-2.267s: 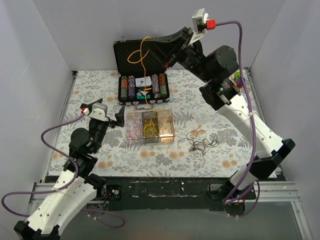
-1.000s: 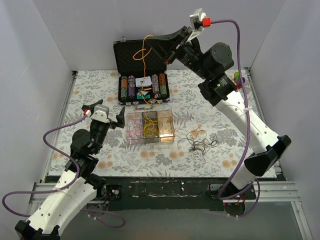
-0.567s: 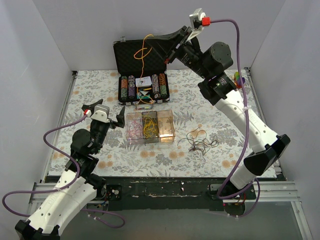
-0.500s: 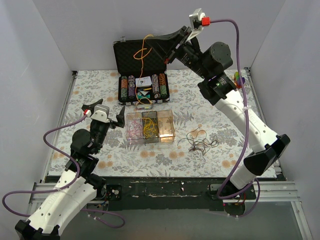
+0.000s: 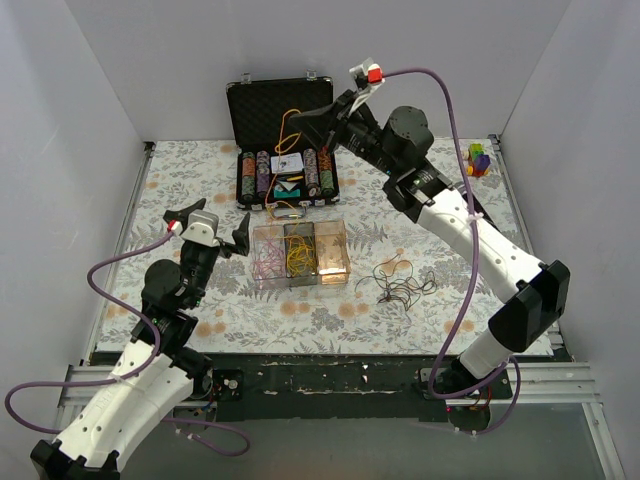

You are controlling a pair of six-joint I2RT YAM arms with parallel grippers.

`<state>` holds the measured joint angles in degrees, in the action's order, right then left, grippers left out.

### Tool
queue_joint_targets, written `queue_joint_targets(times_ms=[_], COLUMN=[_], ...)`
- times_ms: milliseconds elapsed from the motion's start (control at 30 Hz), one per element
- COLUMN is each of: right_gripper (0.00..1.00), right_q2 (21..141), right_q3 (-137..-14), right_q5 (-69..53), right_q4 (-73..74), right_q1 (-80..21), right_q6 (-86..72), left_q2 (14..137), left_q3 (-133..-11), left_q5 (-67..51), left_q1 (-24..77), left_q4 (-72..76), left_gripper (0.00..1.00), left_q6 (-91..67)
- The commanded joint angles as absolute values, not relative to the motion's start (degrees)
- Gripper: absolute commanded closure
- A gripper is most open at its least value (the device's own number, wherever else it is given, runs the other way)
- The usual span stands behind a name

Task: Untangle the cables
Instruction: Place the cable in the bin.

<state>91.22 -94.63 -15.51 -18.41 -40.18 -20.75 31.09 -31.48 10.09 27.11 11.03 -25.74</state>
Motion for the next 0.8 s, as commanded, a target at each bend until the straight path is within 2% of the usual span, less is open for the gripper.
queue_joint_targets(times_ms=[0,367,600,767], right_gripper=[0.99,0.99,0.99,0.99], right_q2=[87.8,83.85,74.63,69.71], right_q3=[-90.89,-75.51,-63.47,-60.65], right_q5=[-13.62,-10.91,-7.3,-3.44], right_q4=[-19.33,-19.34,-20.04,-18.63], right_q1=[-39.99,-39.99,-39.99,-40.08], right_q6=[-18.63,-16.62,-16.43,-15.65], left_q2=[30.24,30.59,30.32,31.29], left_q3=[-31.03,-31.38,-30.59,-31.11], left_q5=[10.46,10.37,10.02,9.84], left_q1=[26.89,26.89,26.89,26.89], left_q4=[11.78,12.13,11.86,11.95], left_gripper=[0.02,0.02,0.02,0.02], left_q6=[-25.14,-25.14,-24.96,-25.31])
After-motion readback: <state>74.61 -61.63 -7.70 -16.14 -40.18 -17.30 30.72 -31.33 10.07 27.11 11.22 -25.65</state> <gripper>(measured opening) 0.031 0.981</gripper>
